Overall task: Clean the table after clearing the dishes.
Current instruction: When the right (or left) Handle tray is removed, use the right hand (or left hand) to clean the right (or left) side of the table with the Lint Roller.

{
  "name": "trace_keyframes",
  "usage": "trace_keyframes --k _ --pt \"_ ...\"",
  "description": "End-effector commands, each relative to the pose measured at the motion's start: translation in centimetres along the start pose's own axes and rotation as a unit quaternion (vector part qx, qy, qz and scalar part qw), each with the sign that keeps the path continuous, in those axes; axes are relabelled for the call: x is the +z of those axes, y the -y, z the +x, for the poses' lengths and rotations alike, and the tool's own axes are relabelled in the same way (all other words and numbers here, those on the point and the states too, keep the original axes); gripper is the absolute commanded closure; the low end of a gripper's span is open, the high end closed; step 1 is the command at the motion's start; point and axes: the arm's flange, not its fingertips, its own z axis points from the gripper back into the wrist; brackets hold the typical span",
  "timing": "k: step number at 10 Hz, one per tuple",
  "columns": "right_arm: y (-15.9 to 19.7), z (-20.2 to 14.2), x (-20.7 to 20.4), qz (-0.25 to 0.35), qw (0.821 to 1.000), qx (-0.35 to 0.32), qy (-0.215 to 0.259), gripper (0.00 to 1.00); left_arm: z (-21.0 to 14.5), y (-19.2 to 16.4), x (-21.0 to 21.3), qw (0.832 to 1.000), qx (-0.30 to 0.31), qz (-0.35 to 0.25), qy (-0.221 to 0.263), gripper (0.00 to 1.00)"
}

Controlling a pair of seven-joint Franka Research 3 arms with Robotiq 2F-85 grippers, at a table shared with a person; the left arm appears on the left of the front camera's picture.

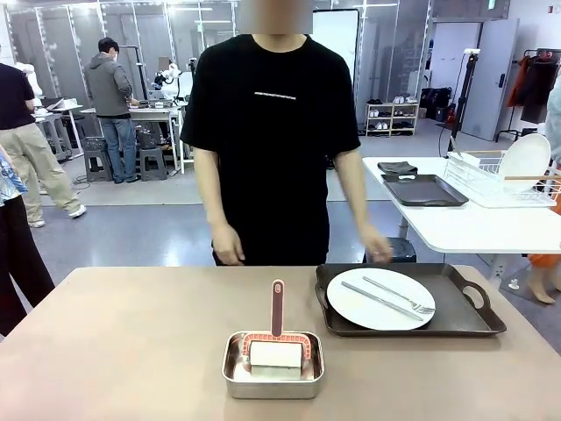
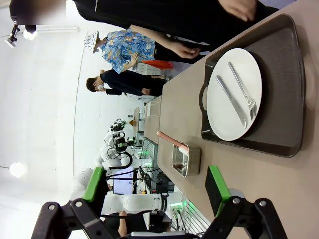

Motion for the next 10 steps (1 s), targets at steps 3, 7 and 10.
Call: trace_keyframes --k 3,7,10 --pt "-0.36 -0.08 -0.03 0.0 1.0 0.003 0.0 0.0 -0.12 0.44 0.18 1.0 0.007 0.005 -0.001 0.0" --pt "-0.36 -0.08 -0.03 0.0 1.0 0.003 0.0 0.0 -0.12 0.44 0.18 1.0 0.007 0.005 -0.001 0.0" --pt "-0.36 -0.08 -0.03 0.0 1.0 0.003 0.0 0.0 -0.12 0.44 0.18 1.0 0.007 0.005 -0.001 0.0"
